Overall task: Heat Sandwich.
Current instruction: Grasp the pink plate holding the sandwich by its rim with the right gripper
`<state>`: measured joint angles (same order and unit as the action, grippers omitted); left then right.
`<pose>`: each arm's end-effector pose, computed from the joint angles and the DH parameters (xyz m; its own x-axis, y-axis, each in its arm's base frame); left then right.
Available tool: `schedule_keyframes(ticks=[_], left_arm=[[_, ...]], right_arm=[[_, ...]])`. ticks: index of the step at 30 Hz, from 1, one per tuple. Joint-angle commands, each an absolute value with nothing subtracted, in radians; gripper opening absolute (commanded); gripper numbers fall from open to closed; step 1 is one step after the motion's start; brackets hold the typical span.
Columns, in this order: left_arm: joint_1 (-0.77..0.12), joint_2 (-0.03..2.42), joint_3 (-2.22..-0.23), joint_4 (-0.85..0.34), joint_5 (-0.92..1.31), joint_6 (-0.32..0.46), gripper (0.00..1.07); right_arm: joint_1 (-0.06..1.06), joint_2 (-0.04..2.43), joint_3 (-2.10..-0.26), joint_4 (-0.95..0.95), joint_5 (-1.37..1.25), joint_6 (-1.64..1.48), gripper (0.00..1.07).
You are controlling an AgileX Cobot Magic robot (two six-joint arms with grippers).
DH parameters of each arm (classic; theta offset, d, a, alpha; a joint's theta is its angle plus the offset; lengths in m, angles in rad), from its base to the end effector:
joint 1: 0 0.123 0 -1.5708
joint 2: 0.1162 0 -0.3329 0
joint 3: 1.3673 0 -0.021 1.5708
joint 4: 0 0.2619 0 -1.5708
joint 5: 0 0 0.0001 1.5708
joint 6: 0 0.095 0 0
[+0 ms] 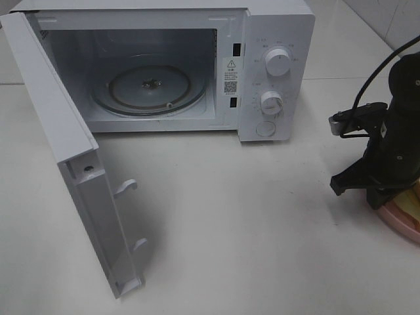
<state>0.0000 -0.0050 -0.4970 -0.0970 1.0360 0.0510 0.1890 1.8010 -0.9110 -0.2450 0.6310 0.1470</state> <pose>-0.0394 -0.0079 0.2821 -0.4300 0.0014 -0.9028 0.0758 0.9965 -0.0345 0.3210 0.0475 0.1694 -0.9610 -0.2364 -0.1433 -0.2152 0.9651 -0.1491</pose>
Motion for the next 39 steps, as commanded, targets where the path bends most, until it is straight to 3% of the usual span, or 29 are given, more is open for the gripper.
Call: schedule_keyframes(ticks=[1,39], left_arm=[[-0.004,-0.031,-0.493,-0.101,1.029,0.048,1.05],[-0.004,-0.031,-0.493,-0.101,1.029,0.048,1.05]], right_arm=[[0.184,1.807,-0.913,-0.259,0.64,0.154,0.0],[0.187,1.8,-0.913,-0.299,0.654,0.24,0.0]])
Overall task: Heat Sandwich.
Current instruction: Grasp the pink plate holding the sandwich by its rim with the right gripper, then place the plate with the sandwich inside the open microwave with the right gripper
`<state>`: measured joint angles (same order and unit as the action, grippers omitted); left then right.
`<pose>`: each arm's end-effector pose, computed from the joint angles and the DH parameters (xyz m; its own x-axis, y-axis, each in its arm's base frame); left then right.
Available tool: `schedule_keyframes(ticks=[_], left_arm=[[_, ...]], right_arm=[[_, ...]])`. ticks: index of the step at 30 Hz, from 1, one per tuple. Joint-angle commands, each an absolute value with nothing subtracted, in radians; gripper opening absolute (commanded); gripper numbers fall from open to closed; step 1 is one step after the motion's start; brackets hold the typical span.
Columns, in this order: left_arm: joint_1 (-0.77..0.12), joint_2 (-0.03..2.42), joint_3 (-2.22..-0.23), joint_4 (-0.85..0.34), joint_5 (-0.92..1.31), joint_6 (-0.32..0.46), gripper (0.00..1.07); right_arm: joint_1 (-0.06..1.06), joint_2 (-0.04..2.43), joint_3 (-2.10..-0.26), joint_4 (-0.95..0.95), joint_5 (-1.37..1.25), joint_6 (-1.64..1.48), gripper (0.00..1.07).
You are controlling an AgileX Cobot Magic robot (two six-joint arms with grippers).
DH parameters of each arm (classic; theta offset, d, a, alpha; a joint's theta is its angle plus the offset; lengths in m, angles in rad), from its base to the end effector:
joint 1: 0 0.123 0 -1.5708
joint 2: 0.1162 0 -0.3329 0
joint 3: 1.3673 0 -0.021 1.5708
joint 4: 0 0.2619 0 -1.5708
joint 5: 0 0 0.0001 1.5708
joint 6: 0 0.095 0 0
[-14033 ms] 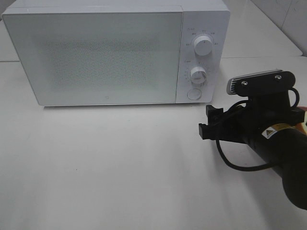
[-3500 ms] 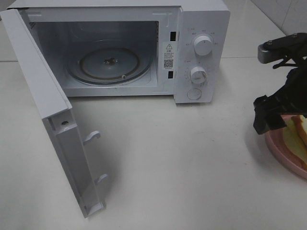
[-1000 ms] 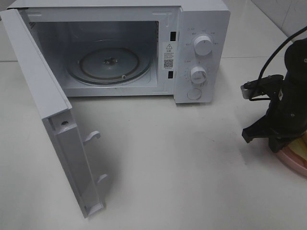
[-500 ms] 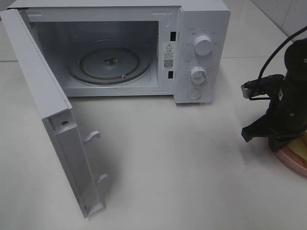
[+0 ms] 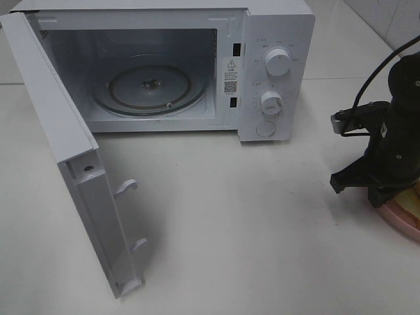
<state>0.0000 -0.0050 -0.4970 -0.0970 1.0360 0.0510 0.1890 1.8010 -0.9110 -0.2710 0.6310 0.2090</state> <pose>-0.0394 -0.0079 0.2821 -0.4300 0.0014 -0.9028 0.0758 0.9965 -0.0345 0.3215 0.0462 0.1696 -0.9685 -0.1970 -0.1522 -0.1729 0.9722 -0.1578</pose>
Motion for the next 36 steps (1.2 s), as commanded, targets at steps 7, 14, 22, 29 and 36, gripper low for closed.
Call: schedule_keyframes(ticks=[7,14,22,29,36], left_arm=[[-0.004,-0.031,-0.493,-0.101,1.029,0.048,1.05],[-0.004,-0.031,-0.493,-0.101,1.029,0.048,1.05],[-0.004,-0.031,-0.493,-0.101,1.029,0.048,1.05],[-0.004,-0.031,-0.493,-0.101,1.029,0.048,1.05],[-0.004,-0.031,-0.493,-0.101,1.029,0.048,1.05]], right_arm=[[0.217,1.792,-0.913,-0.372,0.685,0.32,0.0],[0.263,1.792,-0.913,-0.451,0.726,0.39,0.0],[0.309,1.792,-0.913,-0.537,0.803,0.472,0.0],[0.337,1.754,-0.913,-0.565,0.852,0.49,0.0],[0.339,1.701,-0.911,-0.562,0.885,0.472,0.0]])
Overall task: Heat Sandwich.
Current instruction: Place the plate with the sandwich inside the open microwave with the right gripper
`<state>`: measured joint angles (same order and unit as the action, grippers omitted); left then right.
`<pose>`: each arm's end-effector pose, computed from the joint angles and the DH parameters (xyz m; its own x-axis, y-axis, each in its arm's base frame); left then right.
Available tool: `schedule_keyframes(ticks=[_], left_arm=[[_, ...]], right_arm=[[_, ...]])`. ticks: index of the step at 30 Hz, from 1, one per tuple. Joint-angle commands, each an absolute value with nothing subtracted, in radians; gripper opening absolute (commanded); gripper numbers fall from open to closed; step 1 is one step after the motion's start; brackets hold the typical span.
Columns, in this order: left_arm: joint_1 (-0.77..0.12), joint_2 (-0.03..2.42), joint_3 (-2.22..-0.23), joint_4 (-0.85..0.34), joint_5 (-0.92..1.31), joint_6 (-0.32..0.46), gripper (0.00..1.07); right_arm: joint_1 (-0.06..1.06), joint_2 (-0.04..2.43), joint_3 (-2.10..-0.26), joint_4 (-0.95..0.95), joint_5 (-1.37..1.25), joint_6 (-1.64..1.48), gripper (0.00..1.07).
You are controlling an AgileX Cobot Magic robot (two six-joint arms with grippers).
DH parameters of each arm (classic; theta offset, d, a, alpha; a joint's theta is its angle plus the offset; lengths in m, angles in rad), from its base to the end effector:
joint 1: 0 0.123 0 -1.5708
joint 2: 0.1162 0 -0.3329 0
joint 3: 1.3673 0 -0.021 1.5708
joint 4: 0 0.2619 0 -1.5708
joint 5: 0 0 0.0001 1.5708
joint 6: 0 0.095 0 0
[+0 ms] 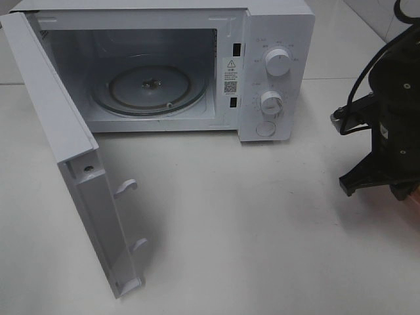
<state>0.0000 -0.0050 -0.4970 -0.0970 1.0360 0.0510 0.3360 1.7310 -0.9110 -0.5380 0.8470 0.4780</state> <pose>-0.0394 -0.0079 0.2821 -0.4300 0.0014 -0.9028 0.0758 0.9965 -0.0345 0.3003 0.0662 0.1962 -0.9655 -0.2379 -0.1056 -0.1831 0.9090 -0.3743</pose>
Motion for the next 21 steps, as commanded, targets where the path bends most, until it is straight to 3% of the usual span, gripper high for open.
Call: schedule_keyframes(ticks=[1,21], left_arm=[[-0.004,-0.031,-0.493,-0.101,1.029,0.048,1.05],[-0.004,-0.031,-0.493,-0.101,1.029,0.048,1.05]], right_arm=[[0.339,1.683,-0.909,-0.561,0.897,0.469,0.0],[0.576,1.509,-0.858,-0.523,0.986,0.396,0.0]])
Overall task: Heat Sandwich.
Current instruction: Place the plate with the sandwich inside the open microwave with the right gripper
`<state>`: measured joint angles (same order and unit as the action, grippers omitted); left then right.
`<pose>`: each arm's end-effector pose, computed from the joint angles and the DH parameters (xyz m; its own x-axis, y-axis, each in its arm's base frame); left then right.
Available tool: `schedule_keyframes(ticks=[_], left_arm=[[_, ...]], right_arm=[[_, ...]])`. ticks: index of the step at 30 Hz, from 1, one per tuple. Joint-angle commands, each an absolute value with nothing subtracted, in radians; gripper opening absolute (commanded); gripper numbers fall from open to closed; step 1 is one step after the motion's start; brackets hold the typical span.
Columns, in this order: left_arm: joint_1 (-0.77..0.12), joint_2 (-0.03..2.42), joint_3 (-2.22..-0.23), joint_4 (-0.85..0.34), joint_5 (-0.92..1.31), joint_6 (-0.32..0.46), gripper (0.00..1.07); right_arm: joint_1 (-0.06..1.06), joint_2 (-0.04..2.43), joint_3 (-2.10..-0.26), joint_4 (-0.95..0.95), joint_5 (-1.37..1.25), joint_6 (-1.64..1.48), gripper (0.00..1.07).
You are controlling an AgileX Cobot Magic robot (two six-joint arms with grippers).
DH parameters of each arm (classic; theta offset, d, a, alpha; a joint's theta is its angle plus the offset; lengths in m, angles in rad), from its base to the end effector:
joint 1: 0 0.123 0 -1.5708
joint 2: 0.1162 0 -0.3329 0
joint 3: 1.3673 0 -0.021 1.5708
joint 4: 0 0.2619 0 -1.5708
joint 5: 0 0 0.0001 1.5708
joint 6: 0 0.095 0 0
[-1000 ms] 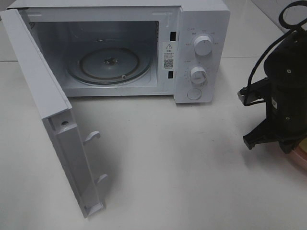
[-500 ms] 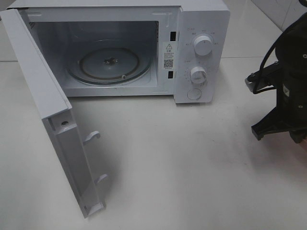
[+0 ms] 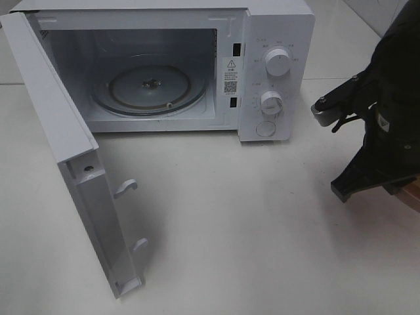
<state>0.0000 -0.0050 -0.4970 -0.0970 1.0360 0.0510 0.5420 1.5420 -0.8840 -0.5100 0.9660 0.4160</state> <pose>-0.0394 -0.0079 0.2821 -0.4300 0.0014 -0.9028 0.0758 0.9965 -0.0345 0.2504 0.1062 0.2442 -0.8948 -0.4235 -0.1415 -0.3439 0.8557 -0.3866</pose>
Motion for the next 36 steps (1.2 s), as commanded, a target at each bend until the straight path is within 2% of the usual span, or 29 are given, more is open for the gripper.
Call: schedule_keyframes(ticks=[1,26,36], left_arm=[[-0.004,-0.031,-0.493,-0.101,1.029,0.048,1.05],[-0.004,-0.031,-0.493,-0.101,1.029,0.048,1.05],[-0.004,-0.031,-0.493,-0.101,1.029,0.048,1.05]], right_arm=[[0.592,1.496,-0.846,-0.518,0.987,0.393,0.0],[0.934,1.304,-0.722,-0.5,0.991,0.156,0.0],[0.958,1.304,-0.722,-0.487,0.911,-0.036,0.0]])
